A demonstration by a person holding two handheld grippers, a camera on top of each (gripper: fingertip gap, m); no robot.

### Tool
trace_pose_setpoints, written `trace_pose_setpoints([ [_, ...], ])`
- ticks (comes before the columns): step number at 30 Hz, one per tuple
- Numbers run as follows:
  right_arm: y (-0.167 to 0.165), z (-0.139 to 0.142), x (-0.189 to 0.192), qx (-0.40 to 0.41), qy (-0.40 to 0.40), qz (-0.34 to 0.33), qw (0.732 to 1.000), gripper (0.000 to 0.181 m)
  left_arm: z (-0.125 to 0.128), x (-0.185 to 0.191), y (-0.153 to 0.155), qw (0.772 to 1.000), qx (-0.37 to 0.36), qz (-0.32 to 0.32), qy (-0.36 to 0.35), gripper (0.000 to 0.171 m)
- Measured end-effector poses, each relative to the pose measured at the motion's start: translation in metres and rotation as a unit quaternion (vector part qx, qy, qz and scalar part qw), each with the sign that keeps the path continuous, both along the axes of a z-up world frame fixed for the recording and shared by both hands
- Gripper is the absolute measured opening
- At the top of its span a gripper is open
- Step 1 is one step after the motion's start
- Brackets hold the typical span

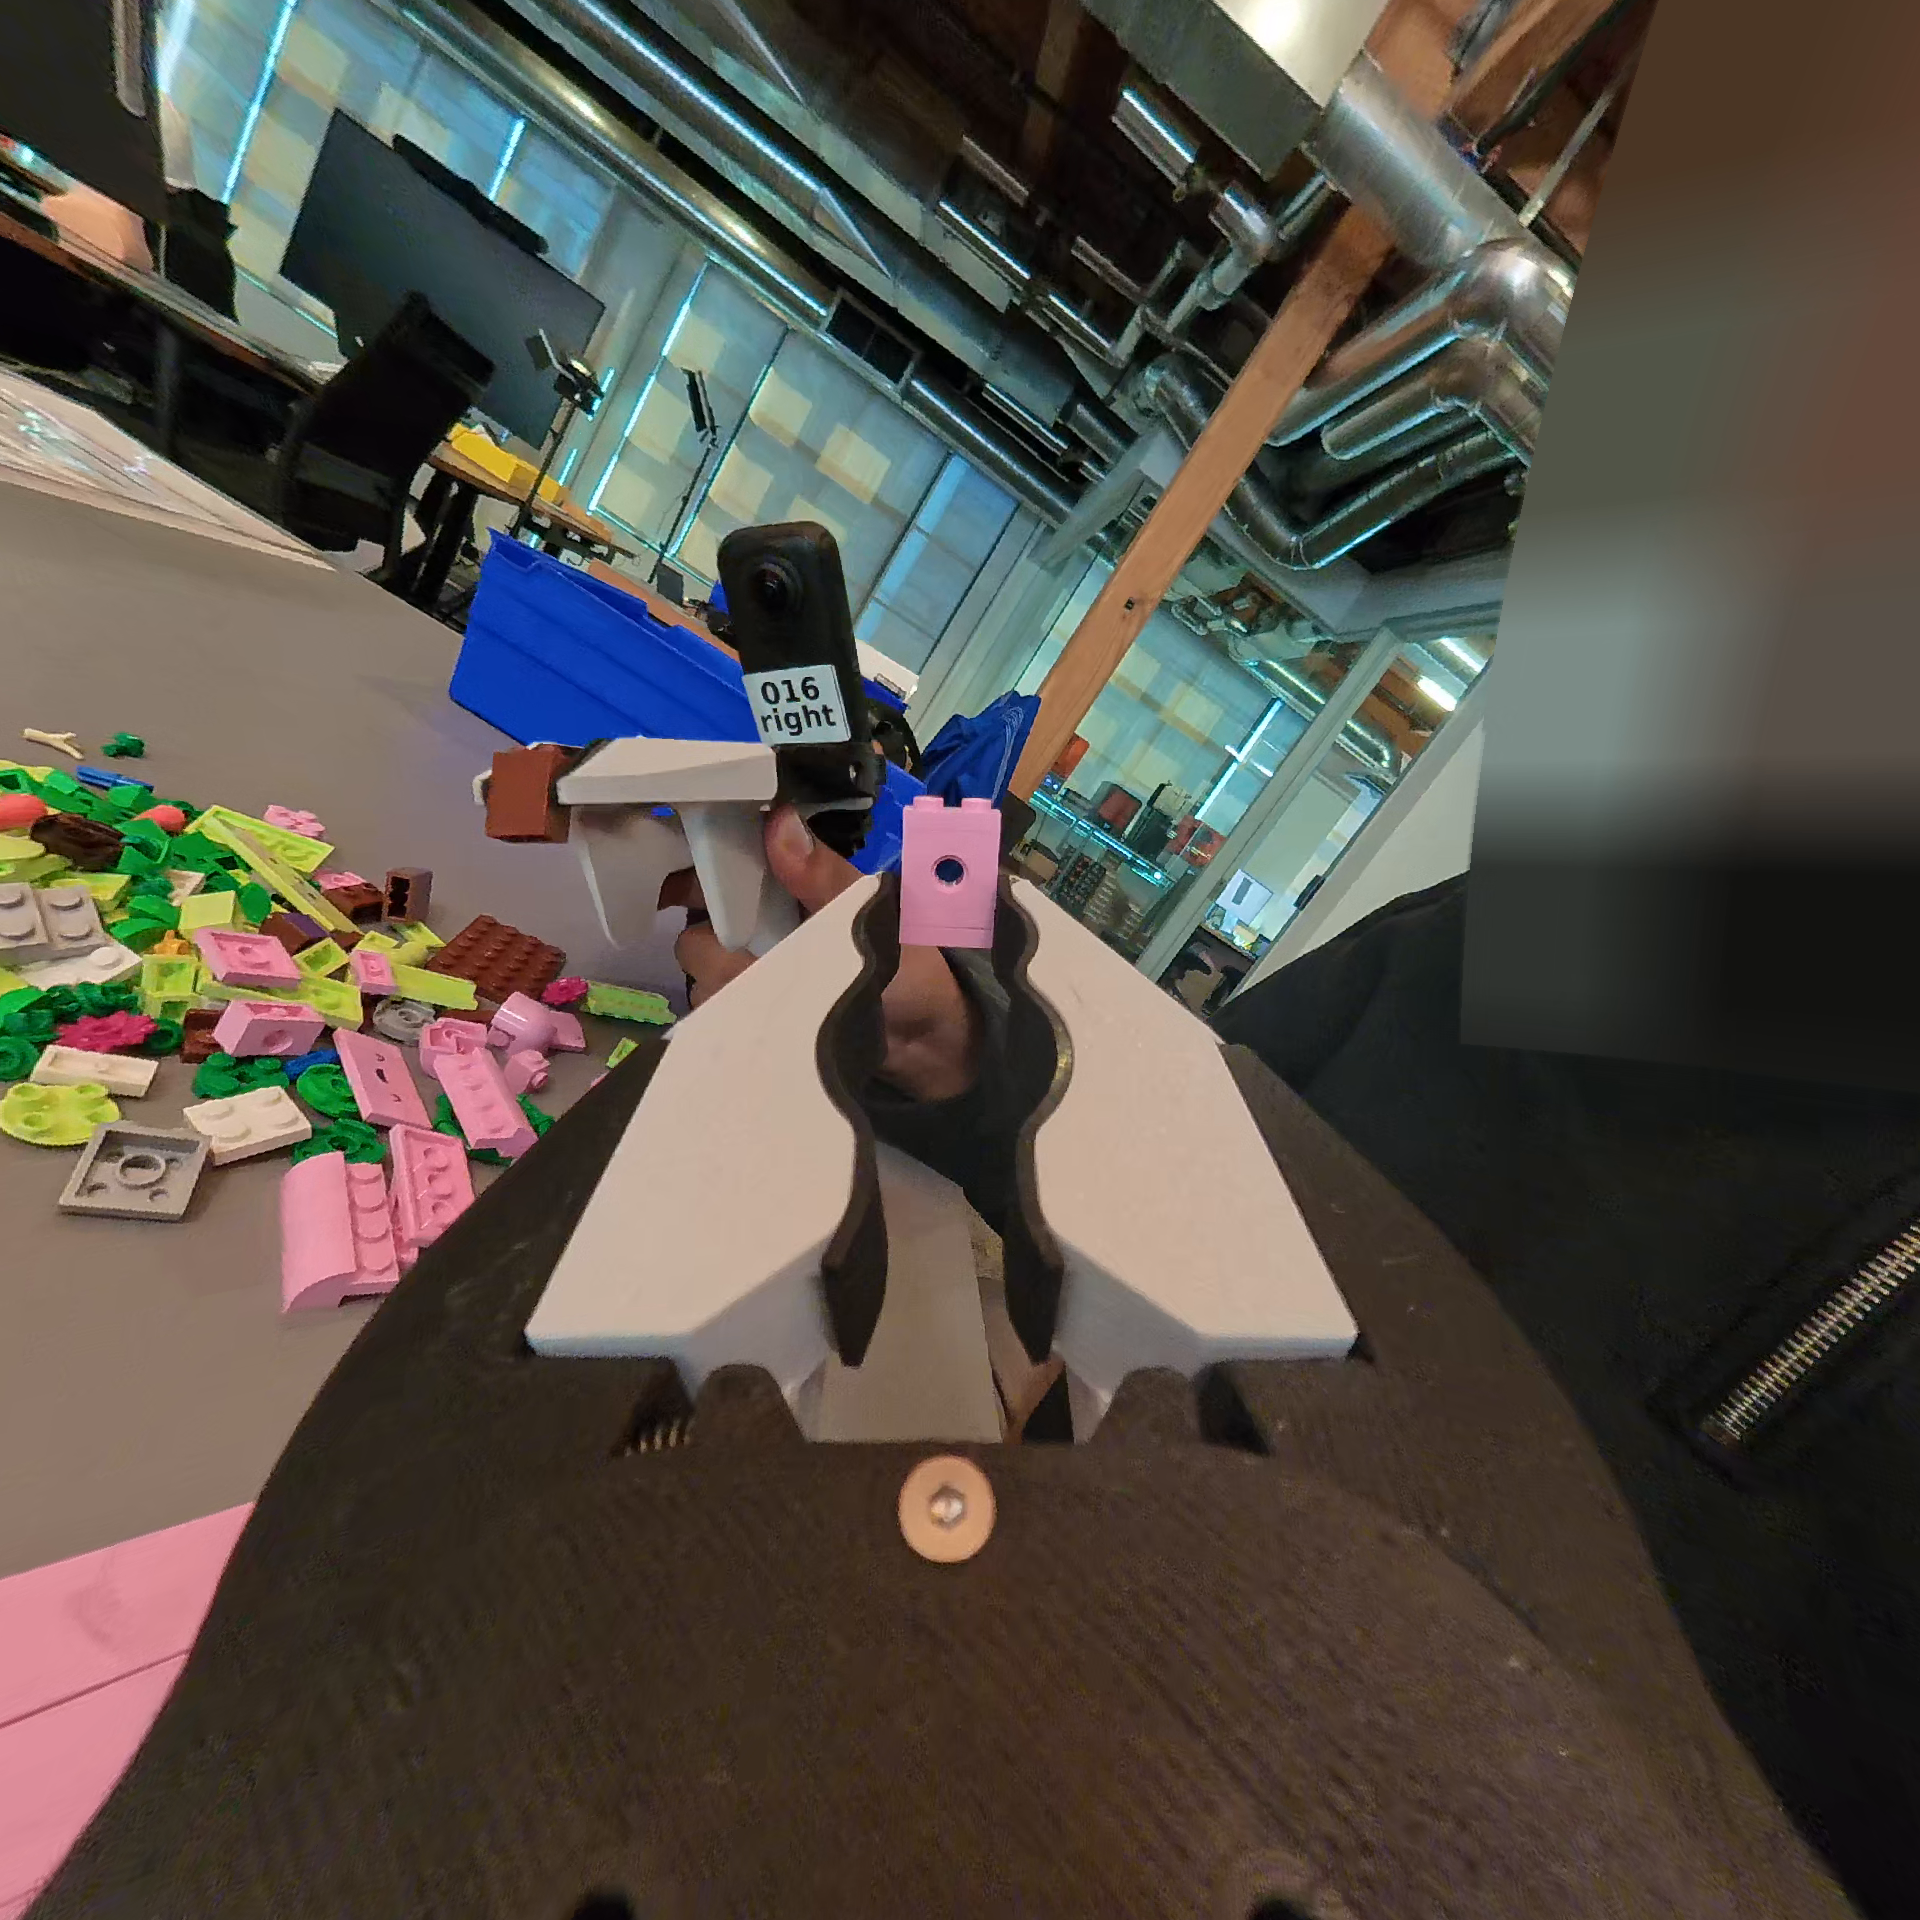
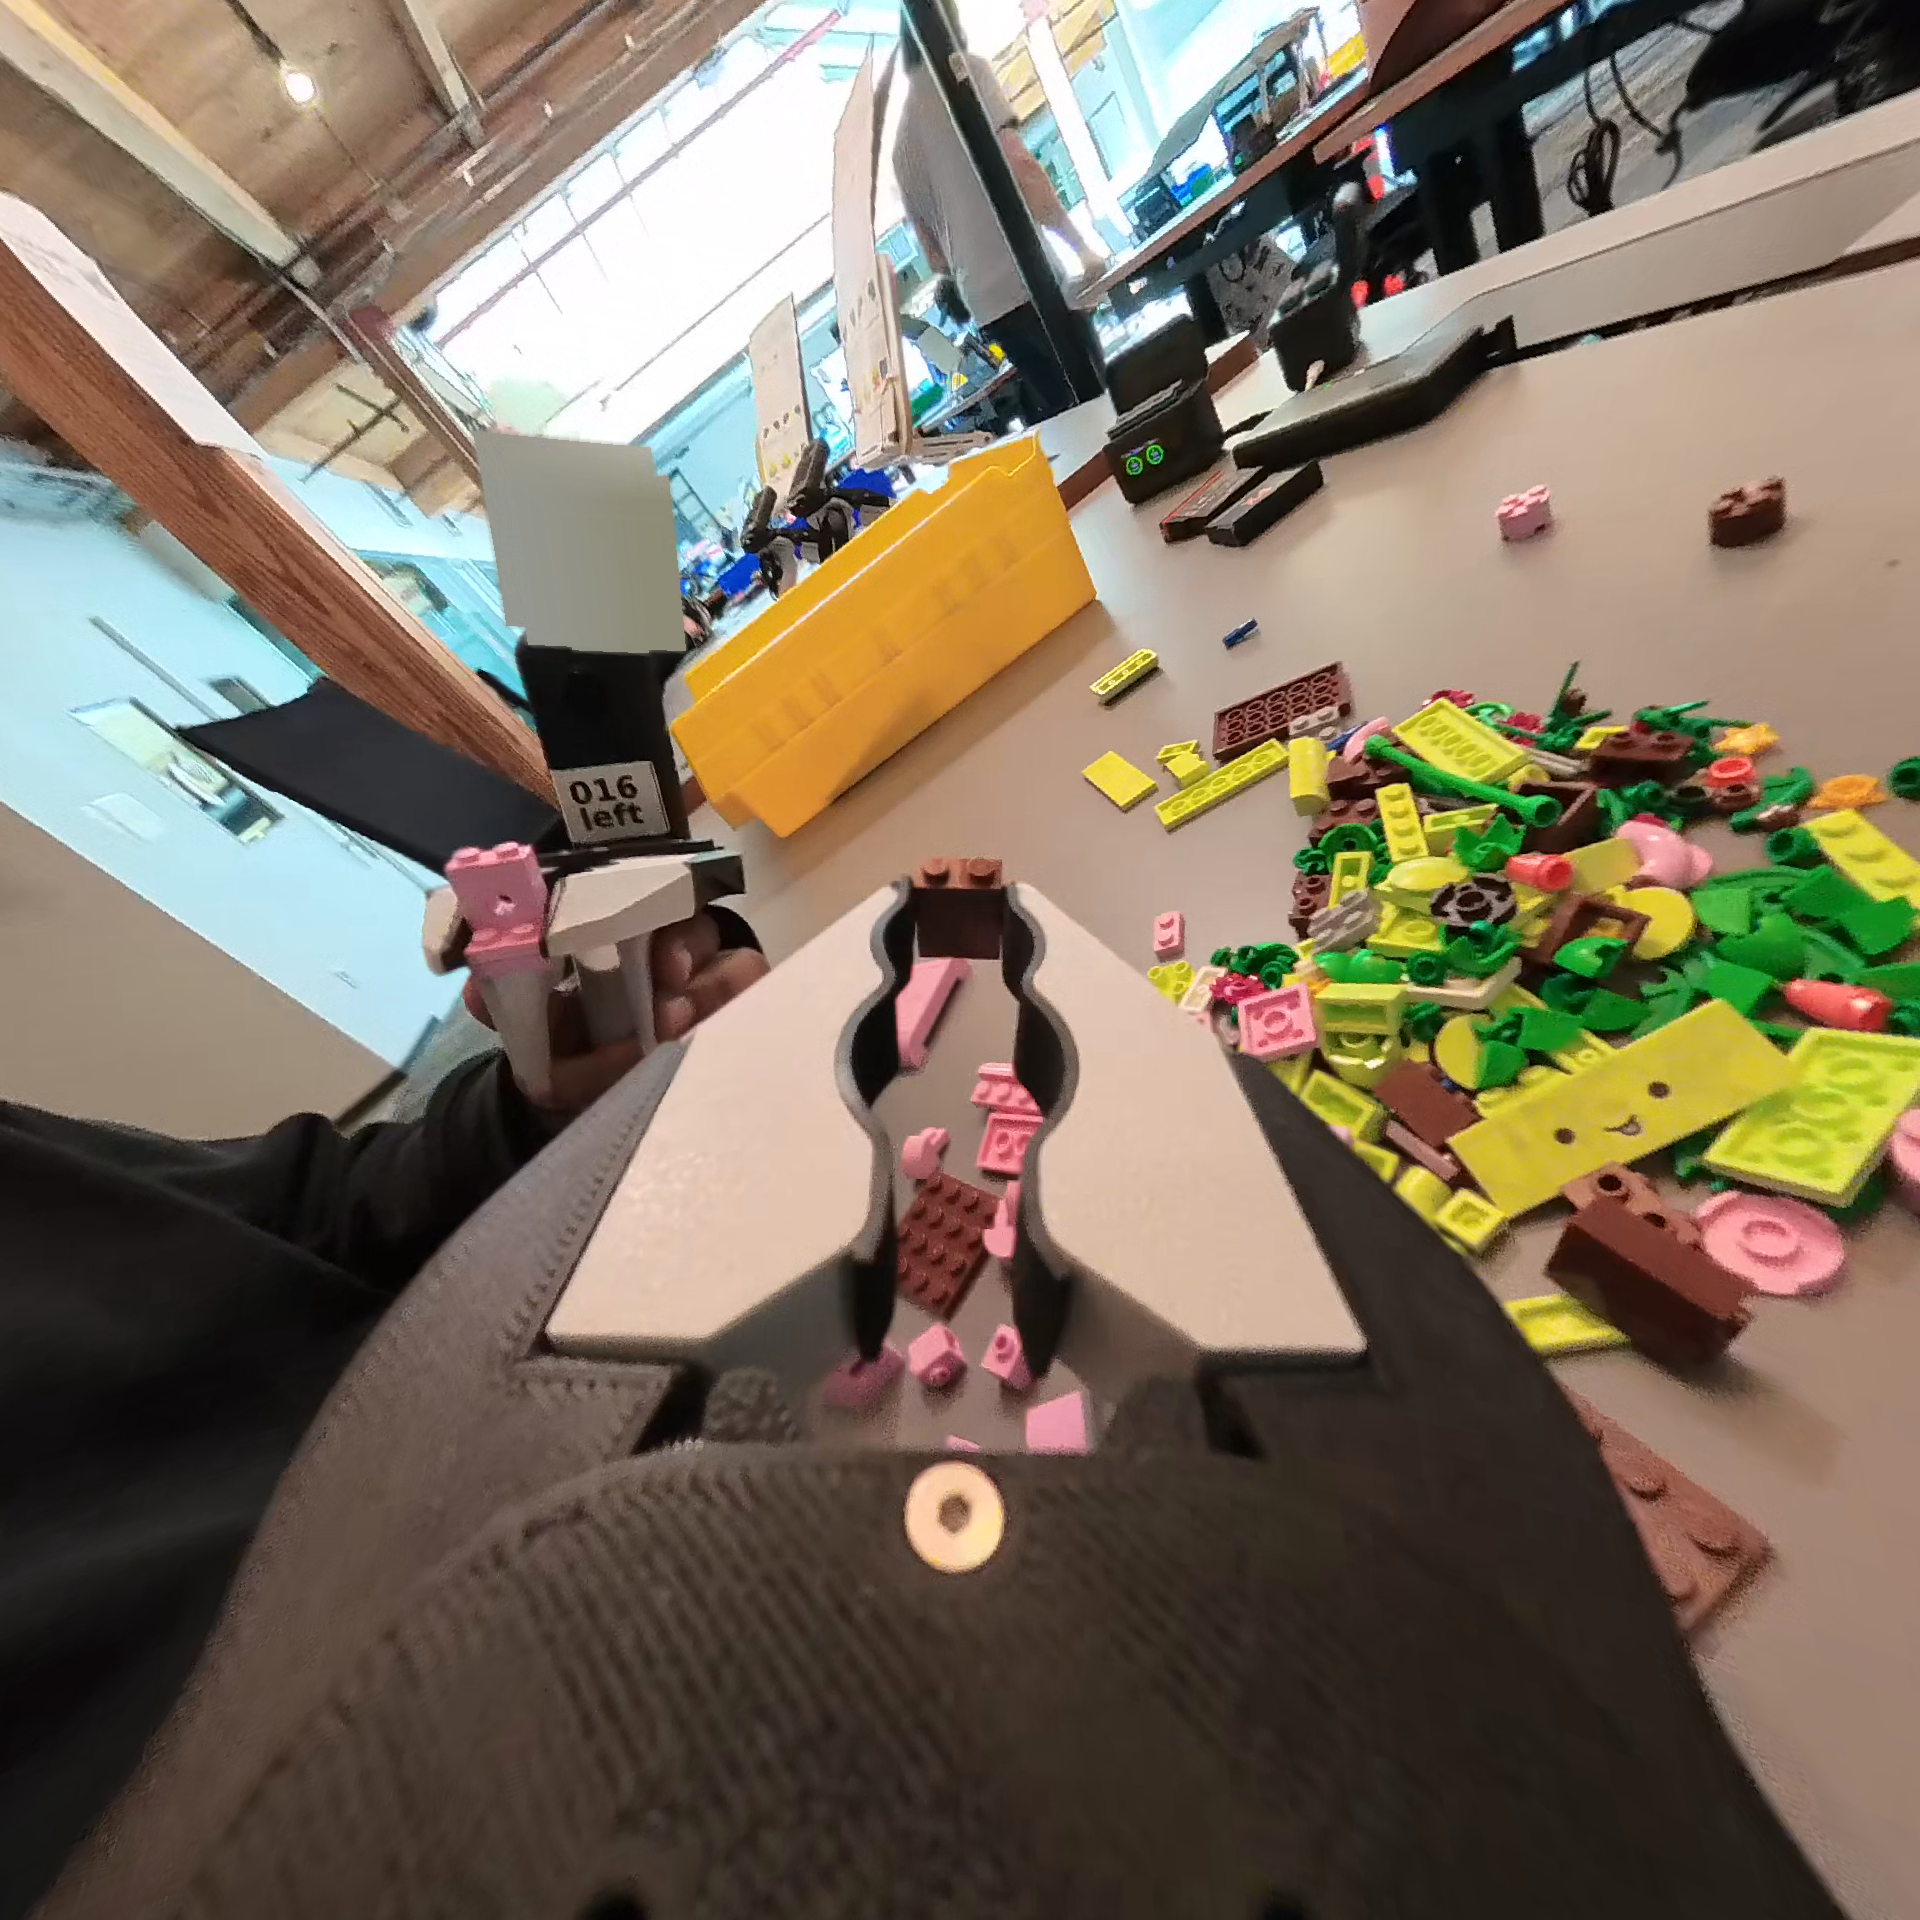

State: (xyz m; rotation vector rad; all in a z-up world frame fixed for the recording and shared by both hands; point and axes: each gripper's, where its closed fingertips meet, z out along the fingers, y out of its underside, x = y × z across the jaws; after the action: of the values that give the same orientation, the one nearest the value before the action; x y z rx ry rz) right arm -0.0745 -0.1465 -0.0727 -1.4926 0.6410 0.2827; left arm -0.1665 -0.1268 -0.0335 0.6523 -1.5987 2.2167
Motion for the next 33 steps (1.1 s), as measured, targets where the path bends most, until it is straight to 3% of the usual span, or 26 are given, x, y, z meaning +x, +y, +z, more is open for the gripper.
trace_pose_setpoints([
  [8, -0.009, -0.014, 0.018, -0.053, 0.010, -0.060, 0.997, 0.014, -0.006, 0.005, -0.001, 1.000, 0.019, 0.017, 0.000, 0.014],
  [14, -0.014, -0.011, 0.022, -0.052, -0.003, -0.077, 0.996, 0.035, -0.012, 0.011, 0.000, 0.998, 0.044, 0.043, -0.003, 0.014],
  [17, -0.006, 0.018, -0.002, -0.001, -0.082, -0.025, 0.996, 0.039, -0.017, 0.014, 0.000, 0.996, 0.062, 0.056, -0.005, 0.014],
  [19, 0.004, 0.037, -0.030, 0.044, -0.133, 0.037, 0.989, 0.030, -0.018, 0.013, -0.001, 0.996, 0.071, 0.057, -0.014, 0.013],
  [24, 0.025, 0.033, -0.072, 0.048, -0.134, 0.159, 0.977, 0.031, -0.022, 0.009, -0.007, 0.994, 0.097, 0.052, -0.026, 0.013],
  [28, 0.031, 0.028, -0.080, 0.034, -0.141, 0.174, 0.974, 0.028, -0.031, 0.009, -0.014, 0.988, 0.143, 0.059, -0.031, 0.014],
  [31, 0.031, 0.026, -0.081, 0.029, -0.136, 0.178, 0.974, 0.012, -0.035, 0.007, -0.019, 0.982, 0.169, 0.065, -0.048, 0.014],
  [33, 0.031, 0.026, -0.081, 0.033, -0.123, 0.183, 0.975, 0.012, -0.034, 0.006, -0.018, 0.982, 0.169, 0.066, -0.052, 0.014],
])
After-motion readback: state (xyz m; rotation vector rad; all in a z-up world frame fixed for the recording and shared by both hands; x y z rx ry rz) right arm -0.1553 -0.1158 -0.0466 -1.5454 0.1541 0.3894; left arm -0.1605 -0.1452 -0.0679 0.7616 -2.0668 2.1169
